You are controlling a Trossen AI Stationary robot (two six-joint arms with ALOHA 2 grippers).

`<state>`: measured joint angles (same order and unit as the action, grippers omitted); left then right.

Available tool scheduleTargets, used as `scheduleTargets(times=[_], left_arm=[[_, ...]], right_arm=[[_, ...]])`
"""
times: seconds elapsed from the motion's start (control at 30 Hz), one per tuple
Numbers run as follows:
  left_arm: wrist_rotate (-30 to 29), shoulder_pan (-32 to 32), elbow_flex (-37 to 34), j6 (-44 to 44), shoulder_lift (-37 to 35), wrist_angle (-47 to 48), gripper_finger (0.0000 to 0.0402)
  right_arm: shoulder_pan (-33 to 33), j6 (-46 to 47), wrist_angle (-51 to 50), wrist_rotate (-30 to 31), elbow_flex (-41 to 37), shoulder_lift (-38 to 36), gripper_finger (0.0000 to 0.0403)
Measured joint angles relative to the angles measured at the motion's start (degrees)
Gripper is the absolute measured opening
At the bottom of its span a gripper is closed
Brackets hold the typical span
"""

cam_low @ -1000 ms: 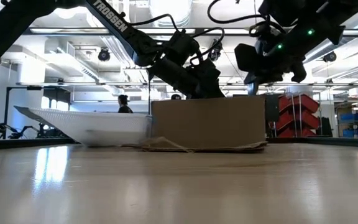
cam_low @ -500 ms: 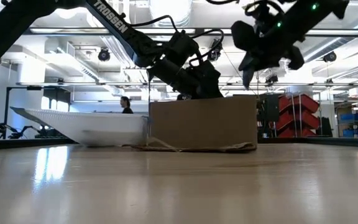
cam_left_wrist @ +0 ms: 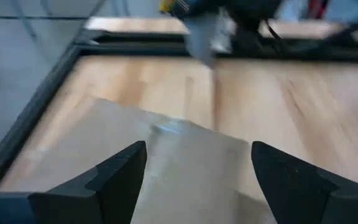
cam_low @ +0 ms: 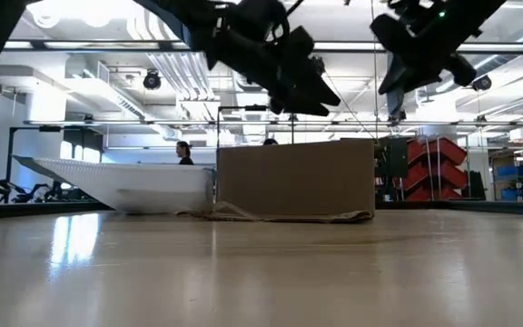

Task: Pack items into zip bag
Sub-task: Break down the brown box until it is flat

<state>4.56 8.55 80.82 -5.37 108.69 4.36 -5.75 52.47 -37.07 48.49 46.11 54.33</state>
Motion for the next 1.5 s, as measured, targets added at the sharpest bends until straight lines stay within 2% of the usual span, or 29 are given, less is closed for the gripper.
scheduleTargets(times=[0.13, 0.3, 0.37, 0.6, 0.7, 0.87, 1.03, 1.23, 1.5], left_arm=[[-12.18, -3.82, 0.04, -0.78, 2.8, -0.51, 0.0276], [-20.64, -3.29, -0.01, 0.14, 5.28, -4.09, 0.0276], [-22.25, -2.43, 0.07, -0.06, 6.08, -5.04, 0.0276], [-23.18, 0.76, 0.32, -1.14, 7.14, -13.14, 0.0276], [-22.91, 0.99, 2.51, -3.01, 7.14, -10.65, 0.0276], [-15.68, 0.16, 4.5, -4.71, 7.13, -7.39, 0.0276], [-12.51, -0.59, 4.48, -5.28, 9.85, -8.14, 0.0276], [-12.79, -1.48, 4.35, -7.86, 11.78, -9.26, 0.0276], [-15.11, -1.32, 4.22, -7.82, 12.15, -9.77, 0.0276]], right_arm=[[-2.42, -0.32, -0.1, -0.07, 0.0, -0.2, 0.0056], [-5.09, 2.3, -0.29, -0.07, -0.07, 1.92, 0.0056], [-5.36, 3.68, -0.14, 0.11, -0.09, 2.83, 0.0056], [-1.47, 8.99, 0.05, 4.79, -0.08, 4.78, 0.0056], [2.09, 8.19, 0.08, 7.19, 0.04, 4.8, 0.0056], [8.08, 6.52, 2.5, 7.33, -0.67, 4.32, 0.0056], [9.15, 6.06, 13.97, 10.45, -6.13, 4.39, 0.0056], [9.0, 5.04, 31.11, 13.15, -15.43, 5.42, 0.0056], [8.44, 1.61, 36.22, 16.53, -18.05, 6.86, 0.0056]])
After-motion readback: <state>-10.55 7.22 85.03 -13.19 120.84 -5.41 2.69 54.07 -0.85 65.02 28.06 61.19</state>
